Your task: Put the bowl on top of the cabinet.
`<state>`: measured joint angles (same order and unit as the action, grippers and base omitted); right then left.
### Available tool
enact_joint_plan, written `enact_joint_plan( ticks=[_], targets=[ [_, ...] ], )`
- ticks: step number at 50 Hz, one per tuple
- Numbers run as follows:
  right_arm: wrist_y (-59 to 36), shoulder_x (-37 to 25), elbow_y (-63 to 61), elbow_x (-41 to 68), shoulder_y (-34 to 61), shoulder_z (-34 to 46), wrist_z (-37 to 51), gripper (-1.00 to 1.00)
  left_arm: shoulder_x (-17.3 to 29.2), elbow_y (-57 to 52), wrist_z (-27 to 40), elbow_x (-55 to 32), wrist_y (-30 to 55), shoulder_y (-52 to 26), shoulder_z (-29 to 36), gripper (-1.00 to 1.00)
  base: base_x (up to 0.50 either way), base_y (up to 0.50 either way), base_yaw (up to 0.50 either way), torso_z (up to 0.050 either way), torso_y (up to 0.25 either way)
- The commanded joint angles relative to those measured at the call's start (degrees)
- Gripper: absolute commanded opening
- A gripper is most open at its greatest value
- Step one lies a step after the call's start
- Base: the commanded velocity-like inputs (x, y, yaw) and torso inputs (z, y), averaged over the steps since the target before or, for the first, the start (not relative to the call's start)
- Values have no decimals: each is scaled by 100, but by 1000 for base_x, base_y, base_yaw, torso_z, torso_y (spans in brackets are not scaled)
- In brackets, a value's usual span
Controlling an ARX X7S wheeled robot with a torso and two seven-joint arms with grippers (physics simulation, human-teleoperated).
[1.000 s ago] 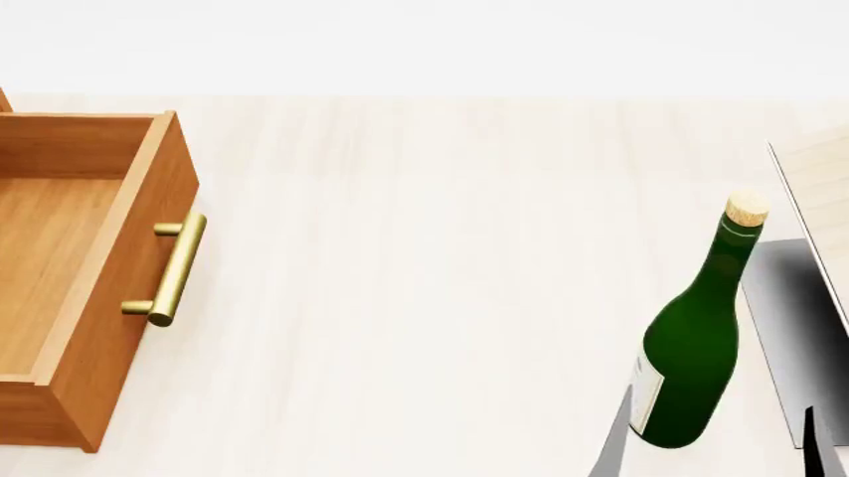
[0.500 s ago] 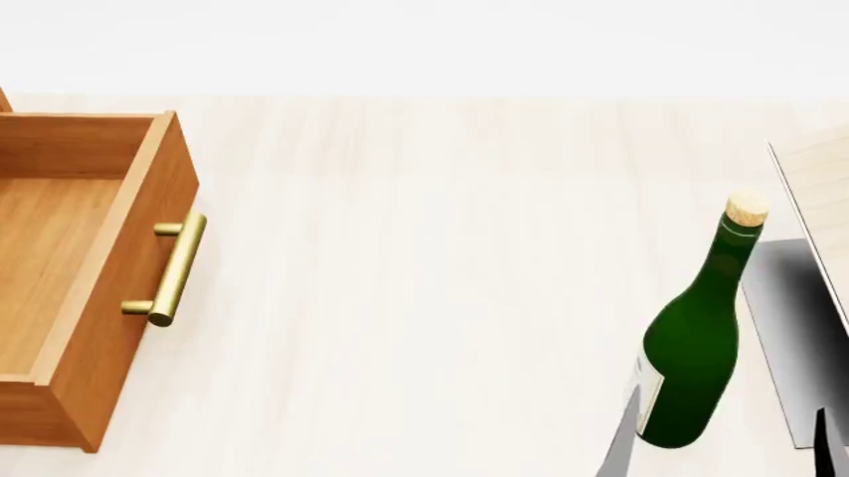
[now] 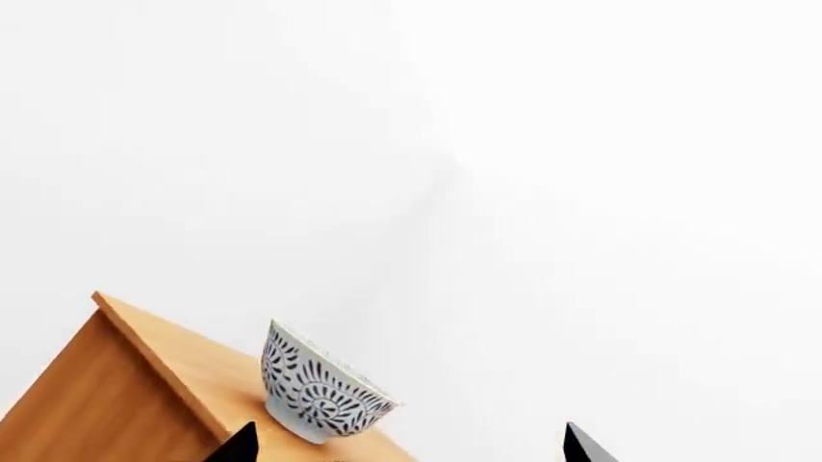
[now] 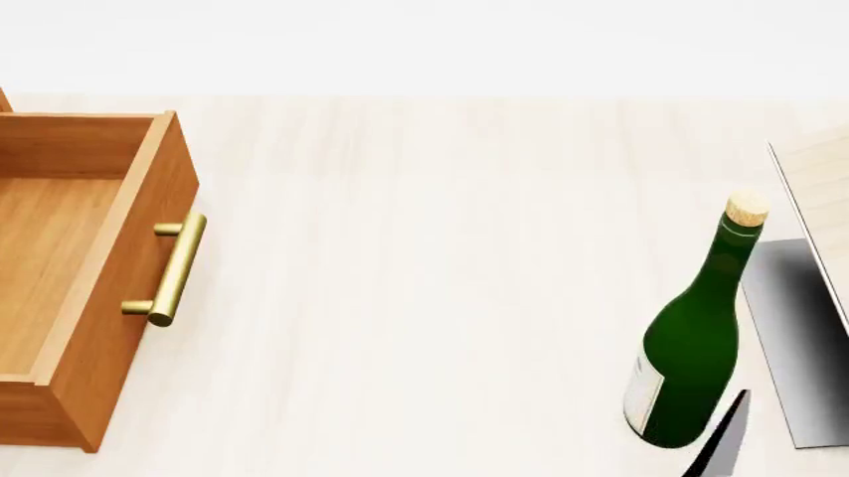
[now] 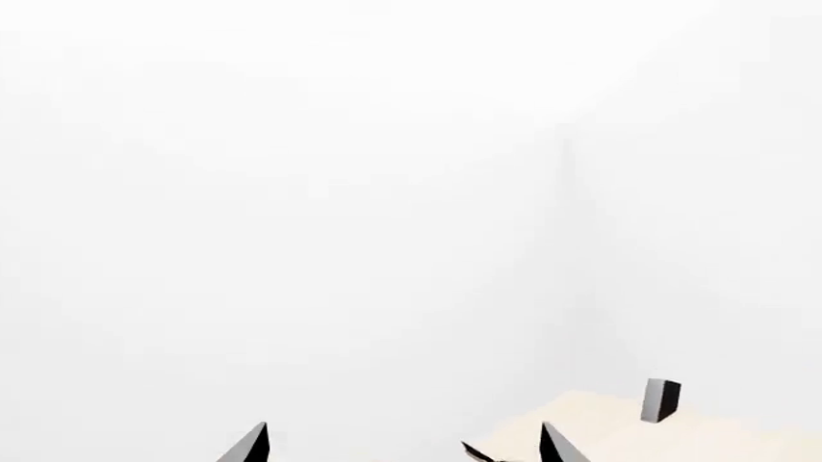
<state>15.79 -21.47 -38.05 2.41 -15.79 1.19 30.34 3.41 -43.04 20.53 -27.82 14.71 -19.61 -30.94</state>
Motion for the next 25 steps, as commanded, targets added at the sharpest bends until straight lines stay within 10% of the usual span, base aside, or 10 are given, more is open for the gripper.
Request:
enact_joint_plan(
  ticks=[1,25],
  targets=[
    [857,145,-108,-324,-318,-251,269,100,-272,-14,-494,170,-3803,2537,1343,100,0,0,0,0,0],
    [2075,326,-72,-540,-631,-581,646,100,-23,421,-437,373,-5484,3009,2011,100,0,0,0,0,0]
  ],
)
